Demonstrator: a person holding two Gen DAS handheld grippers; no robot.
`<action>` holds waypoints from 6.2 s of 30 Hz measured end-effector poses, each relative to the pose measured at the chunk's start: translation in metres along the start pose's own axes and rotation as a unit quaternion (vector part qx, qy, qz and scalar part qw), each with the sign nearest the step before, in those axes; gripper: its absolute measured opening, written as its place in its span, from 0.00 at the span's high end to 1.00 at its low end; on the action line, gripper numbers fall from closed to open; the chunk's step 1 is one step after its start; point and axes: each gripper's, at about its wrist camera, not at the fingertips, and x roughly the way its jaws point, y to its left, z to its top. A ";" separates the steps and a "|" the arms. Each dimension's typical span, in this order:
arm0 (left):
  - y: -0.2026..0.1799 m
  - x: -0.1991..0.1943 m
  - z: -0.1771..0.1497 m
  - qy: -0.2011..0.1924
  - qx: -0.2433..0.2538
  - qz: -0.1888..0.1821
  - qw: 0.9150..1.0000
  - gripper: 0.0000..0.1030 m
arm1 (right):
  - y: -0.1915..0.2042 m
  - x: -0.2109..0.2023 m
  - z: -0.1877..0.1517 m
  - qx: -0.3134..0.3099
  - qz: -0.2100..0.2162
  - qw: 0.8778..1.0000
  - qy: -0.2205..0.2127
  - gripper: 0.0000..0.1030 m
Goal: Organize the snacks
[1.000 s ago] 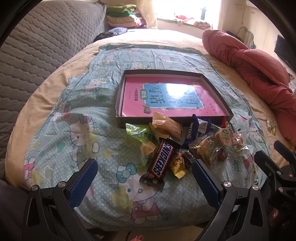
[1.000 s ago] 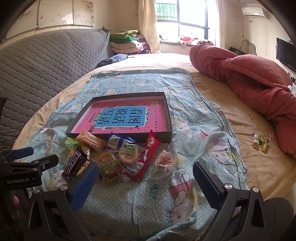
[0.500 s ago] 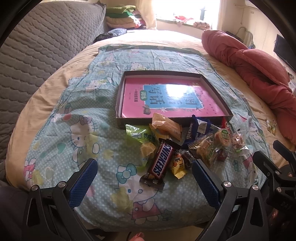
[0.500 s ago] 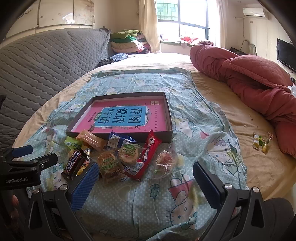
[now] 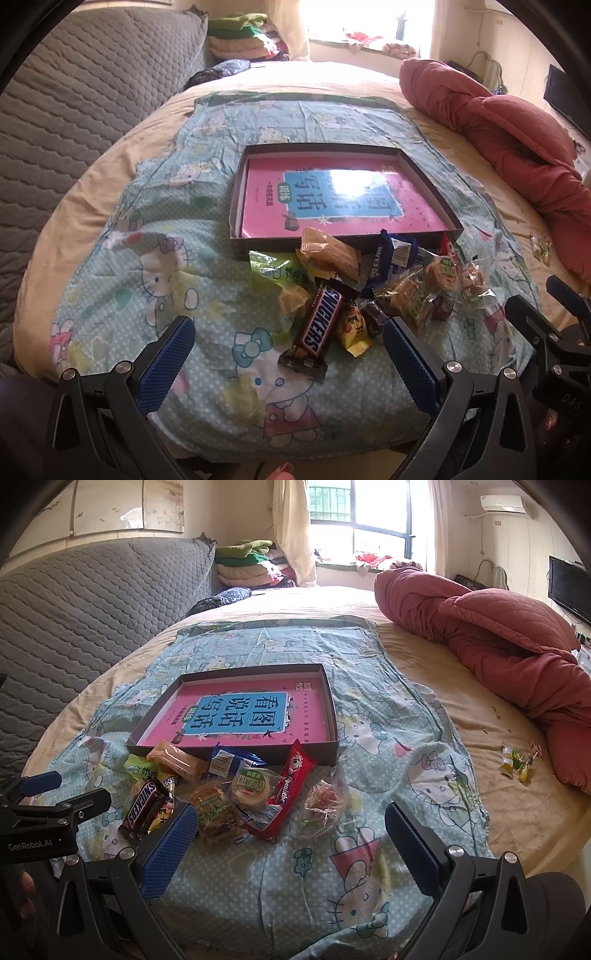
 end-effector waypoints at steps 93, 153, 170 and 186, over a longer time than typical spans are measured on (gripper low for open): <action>0.062 0.117 0.016 0.114 -0.141 -0.191 0.965 0.39 | -0.051 0.106 0.000 0.097 0.003 0.987 0.132 0.30; 0.083 0.072 0.072 -0.044 -0.154 -0.223 0.962 0.72 | -0.041 0.084 0.049 0.049 0.096 0.994 0.011 0.58; 0.081 0.136 0.100 -0.027 -0.164 -0.208 0.964 0.81 | -0.037 0.129 0.074 0.043 0.103 0.994 0.018 0.58; 0.055 0.140 0.094 0.002 -0.102 -0.167 0.981 0.78 | -0.038 0.168 0.075 0.049 0.100 0.992 0.066 0.58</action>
